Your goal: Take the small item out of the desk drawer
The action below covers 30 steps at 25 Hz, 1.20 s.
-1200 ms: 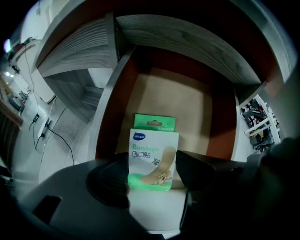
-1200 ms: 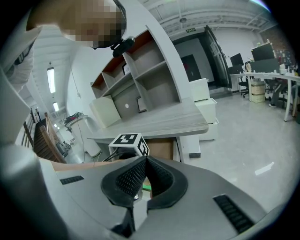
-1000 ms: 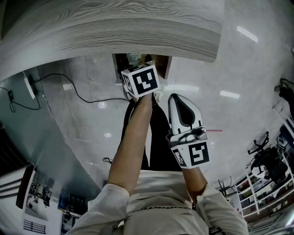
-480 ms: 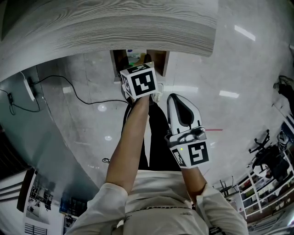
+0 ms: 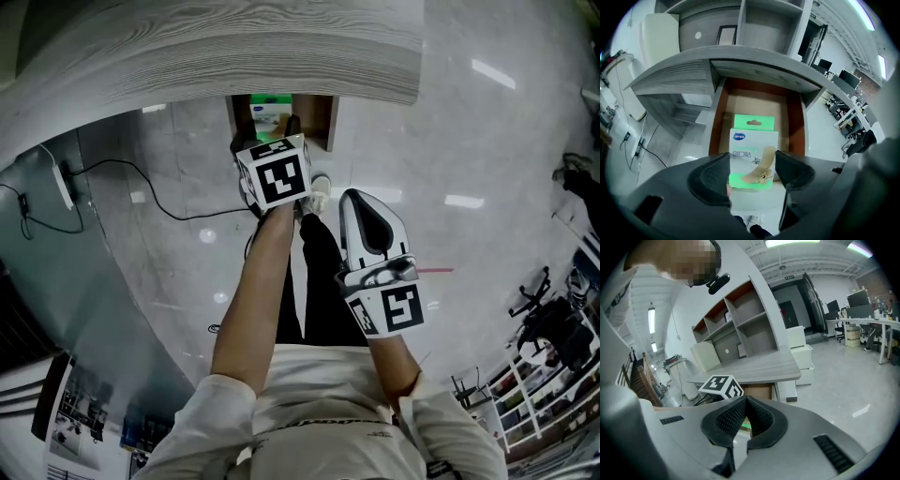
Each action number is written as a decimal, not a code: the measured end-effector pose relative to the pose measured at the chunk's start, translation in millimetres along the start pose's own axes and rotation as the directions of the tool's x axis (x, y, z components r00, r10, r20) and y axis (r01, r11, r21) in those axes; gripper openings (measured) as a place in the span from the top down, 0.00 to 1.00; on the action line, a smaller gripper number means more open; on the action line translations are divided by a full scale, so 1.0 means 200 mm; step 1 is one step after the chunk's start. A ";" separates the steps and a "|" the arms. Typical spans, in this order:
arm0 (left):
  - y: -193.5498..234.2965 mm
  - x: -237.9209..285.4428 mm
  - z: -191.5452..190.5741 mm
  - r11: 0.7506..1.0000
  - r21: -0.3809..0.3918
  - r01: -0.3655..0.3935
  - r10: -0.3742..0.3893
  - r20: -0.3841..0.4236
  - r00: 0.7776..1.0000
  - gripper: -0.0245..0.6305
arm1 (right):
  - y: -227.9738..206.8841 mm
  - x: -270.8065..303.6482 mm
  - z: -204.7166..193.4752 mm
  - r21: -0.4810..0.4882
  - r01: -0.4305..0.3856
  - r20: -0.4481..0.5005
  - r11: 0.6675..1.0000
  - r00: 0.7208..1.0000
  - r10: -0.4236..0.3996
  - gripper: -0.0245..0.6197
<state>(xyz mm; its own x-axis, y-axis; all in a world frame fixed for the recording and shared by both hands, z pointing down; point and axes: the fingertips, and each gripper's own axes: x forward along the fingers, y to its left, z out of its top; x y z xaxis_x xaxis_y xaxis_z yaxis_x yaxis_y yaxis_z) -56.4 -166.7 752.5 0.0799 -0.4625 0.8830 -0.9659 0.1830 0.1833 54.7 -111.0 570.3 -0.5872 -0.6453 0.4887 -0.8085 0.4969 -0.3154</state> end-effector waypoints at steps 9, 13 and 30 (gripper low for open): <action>-0.05 -0.21 0.01 0.999 0.023 0.022 -0.023 0.046 0.999 0.49 | 0.05 -0.12 0.09 -0.017 0.005 0.036 1.000 0.999 -0.005 0.91; -0.04 -0.33 0.00 0.999 0.026 0.028 -0.030 0.064 0.998 0.49 | 0.09 -0.19 0.13 -0.025 0.010 0.051 1.000 0.999 -0.009 0.91; -0.05 -0.88 0.18 0.996 0.068 0.065 -0.076 0.170 0.982 0.49 | 0.26 -0.36 0.43 -0.087 0.037 0.108 0.996 0.994 -0.028 0.91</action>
<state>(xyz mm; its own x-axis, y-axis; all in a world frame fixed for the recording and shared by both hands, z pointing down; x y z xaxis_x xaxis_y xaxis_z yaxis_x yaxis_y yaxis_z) -70.0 -118.2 579.6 0.1097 -0.6161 0.7800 -0.9733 0.0928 0.2101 52.5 -88.4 448.8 -0.5653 -0.7175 0.4069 -0.8233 0.5211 -0.2249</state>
